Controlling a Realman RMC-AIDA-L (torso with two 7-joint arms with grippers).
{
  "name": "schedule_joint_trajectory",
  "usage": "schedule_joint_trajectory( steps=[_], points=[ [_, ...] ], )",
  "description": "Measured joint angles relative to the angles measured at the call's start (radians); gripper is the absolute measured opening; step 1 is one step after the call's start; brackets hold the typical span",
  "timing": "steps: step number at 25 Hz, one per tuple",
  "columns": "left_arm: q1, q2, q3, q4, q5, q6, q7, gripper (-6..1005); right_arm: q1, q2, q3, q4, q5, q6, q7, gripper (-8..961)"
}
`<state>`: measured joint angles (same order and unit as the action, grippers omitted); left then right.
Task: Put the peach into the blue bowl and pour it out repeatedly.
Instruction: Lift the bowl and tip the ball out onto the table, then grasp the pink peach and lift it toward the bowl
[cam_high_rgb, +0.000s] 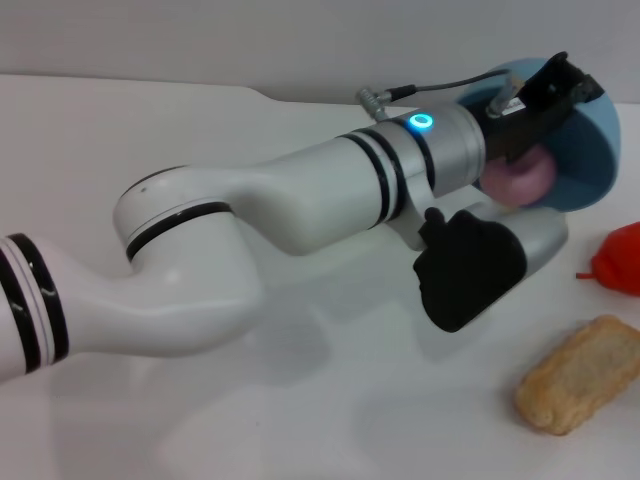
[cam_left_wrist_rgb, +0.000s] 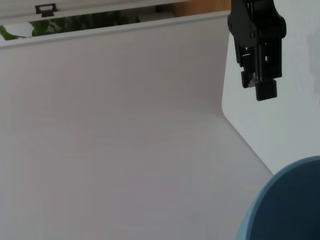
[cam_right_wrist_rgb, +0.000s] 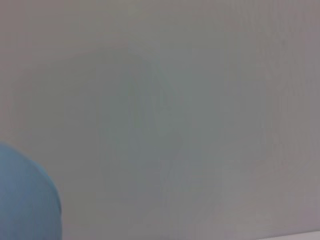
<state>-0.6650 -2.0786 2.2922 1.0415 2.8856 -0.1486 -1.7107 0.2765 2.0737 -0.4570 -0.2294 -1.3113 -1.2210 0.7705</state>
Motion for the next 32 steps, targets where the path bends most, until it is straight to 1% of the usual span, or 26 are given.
schedule_joint_trajectory(
  steps=[4,9,12,15,16,17,18,20,22,24,26,29,32],
  points=[
    [0.020,0.000,0.007,-0.023,-0.003,-0.059,0.000,-1,0.001,0.000,0.000,0.000,0.000,0.000,0.000,517],
    [0.024,0.000,0.015,-0.033,-0.059,-0.071,-0.004,0,0.006,-0.001,0.000,0.015,0.000,0.000,-0.001,517],
    [0.023,0.000,0.009,-0.037,-0.193,-0.071,-0.016,-1,0.010,-0.001,0.000,0.024,-0.001,0.000,0.002,517],
    [0.015,0.000,-0.019,-0.044,-0.384,-0.071,-0.050,-2,0.016,-0.003,-0.004,0.045,-0.003,0.000,0.016,517],
    [0.013,0.000,-0.031,-0.048,-0.460,-0.069,-0.063,-2,0.019,-0.004,-0.017,0.048,-0.008,0.000,0.038,517],
    [0.012,0.000,-0.042,-0.050,-0.520,-0.066,-0.074,-1,0.024,-0.006,-0.044,0.040,-0.032,0.000,0.101,517],
    [0.011,0.000,-0.056,-0.052,-0.594,-0.061,-0.087,-1,0.024,-0.006,-0.044,0.040,-0.032,0.000,0.101,517],
    [0.009,0.001,-0.079,-0.060,-0.732,-0.052,-0.125,-1,0.030,-0.008,-0.080,0.002,-0.097,0.003,0.228,517],
    [-0.003,0.003,-0.105,-0.076,-0.833,-0.018,-0.171,0,0.038,-0.009,-0.109,-0.065,-0.214,0.002,0.397,517],
    [-0.021,0.005,-0.151,-0.097,-0.911,0.058,-0.219,0,0.050,-0.007,-0.125,-0.146,-0.351,-0.009,0.578,517],
    [-0.047,0.005,-0.226,-0.131,-0.985,0.176,-0.278,-1,0.069,-0.007,-0.140,-0.213,-0.468,-0.028,0.741,517],
    [-0.100,0.010,-0.318,-0.214,-1.035,0.332,-0.379,-1,0.105,-0.009,-0.163,-0.294,-0.619,-0.073,0.970,516],
    [-0.130,0.010,-0.348,-0.274,-1.039,0.403,-0.453,-1,0.154,-0.010,-0.198,-0.344,-0.729,-0.111,1.121,512]
  ],
)
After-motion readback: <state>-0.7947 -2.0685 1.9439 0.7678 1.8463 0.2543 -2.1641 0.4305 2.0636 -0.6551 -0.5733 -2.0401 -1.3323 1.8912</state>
